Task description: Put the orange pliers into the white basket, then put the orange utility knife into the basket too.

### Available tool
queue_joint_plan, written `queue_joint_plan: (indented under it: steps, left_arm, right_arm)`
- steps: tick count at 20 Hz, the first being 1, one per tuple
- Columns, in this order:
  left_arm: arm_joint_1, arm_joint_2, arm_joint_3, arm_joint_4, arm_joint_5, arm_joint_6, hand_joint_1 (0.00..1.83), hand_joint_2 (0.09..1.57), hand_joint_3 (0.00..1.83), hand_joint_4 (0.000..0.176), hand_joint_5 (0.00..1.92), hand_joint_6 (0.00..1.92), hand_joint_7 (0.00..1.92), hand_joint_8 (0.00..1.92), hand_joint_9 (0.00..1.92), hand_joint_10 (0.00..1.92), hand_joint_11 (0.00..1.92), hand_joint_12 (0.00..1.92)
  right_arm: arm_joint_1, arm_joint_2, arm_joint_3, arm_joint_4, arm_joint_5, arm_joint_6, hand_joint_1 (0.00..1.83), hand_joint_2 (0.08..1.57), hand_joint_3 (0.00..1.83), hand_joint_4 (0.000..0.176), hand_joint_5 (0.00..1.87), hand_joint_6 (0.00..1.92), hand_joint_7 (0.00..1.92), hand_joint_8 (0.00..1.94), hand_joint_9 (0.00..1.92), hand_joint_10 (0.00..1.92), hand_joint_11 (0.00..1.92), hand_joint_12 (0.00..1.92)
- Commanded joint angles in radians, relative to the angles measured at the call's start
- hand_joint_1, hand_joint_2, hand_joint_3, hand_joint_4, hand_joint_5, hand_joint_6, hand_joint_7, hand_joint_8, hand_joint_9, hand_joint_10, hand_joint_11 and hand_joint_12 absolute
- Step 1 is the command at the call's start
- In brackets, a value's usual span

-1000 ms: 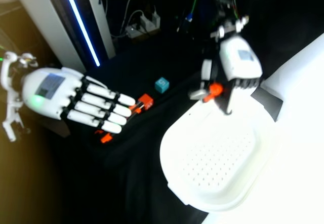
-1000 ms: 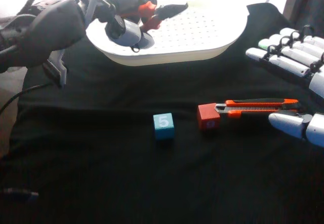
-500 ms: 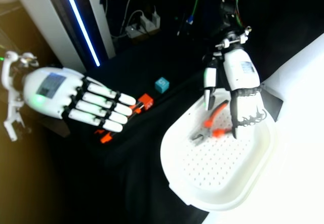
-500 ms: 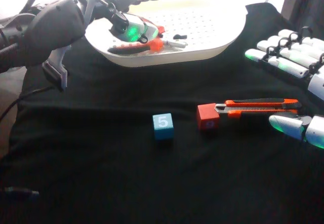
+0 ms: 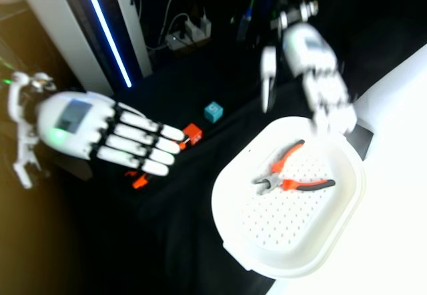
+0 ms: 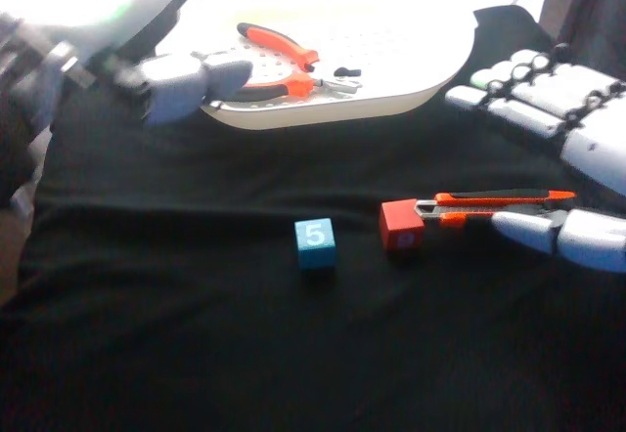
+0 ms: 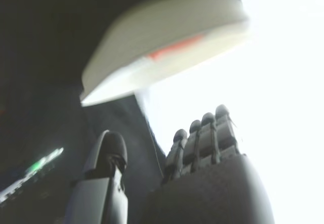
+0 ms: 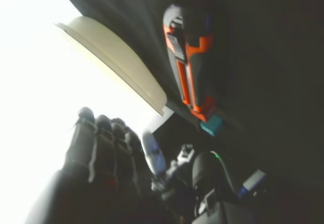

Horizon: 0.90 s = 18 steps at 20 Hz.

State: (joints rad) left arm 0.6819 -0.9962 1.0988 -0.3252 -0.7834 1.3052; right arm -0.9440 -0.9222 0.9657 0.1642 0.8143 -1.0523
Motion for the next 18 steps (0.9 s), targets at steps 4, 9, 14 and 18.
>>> queue_joint_plan:
  steps: [4,9,14,18]
  left_arm:
    - [0.155,0.085,-0.097,0.034,-0.395,-0.088,0.57,1.4,0.0,0.04,0.35,0.03,0.44,0.03,0.49,0.35,0.0,1.53]
    - [0.245,0.098,-0.135,0.008,-0.521,-0.111,0.54,1.43,0.0,0.05,0.43,0.02,0.57,0.01,0.45,0.93,0.23,1.66]
    - [0.302,0.1,-0.147,-0.023,-0.573,-0.132,0.63,1.42,0.0,0.04,0.43,0.01,0.57,0.0,0.42,0.93,0.2,1.67]
    - [0.321,0.1,-0.151,-0.039,-0.594,-0.136,0.62,1.44,0.0,0.031,0.41,0.0,0.6,0.01,0.4,1.08,0.23,1.74]
  right_arm:
    - [0.032,-0.054,0.042,0.006,0.006,-0.001,0.5,1.29,0.0,0.0,0.0,0.0,0.0,0.0,0.0,0.0,0.01,0.01]
    - [0.032,-0.093,0.08,0.021,-0.054,-0.005,0.99,1.41,0.0,0.018,0.46,1.69,0.56,1.69,0.47,1.84,0.41,1.9]
    - [0.089,-0.098,0.086,0.042,-0.028,-0.054,1.38,1.25,0.0,0.07,0.95,1.92,1.18,1.94,1.25,1.92,1.21,1.92]
    - [0.138,-0.07,0.047,-0.017,0.085,-0.054,1.32,1.29,0.01,0.083,0.95,1.92,1.16,1.94,1.26,1.92,1.22,1.92]
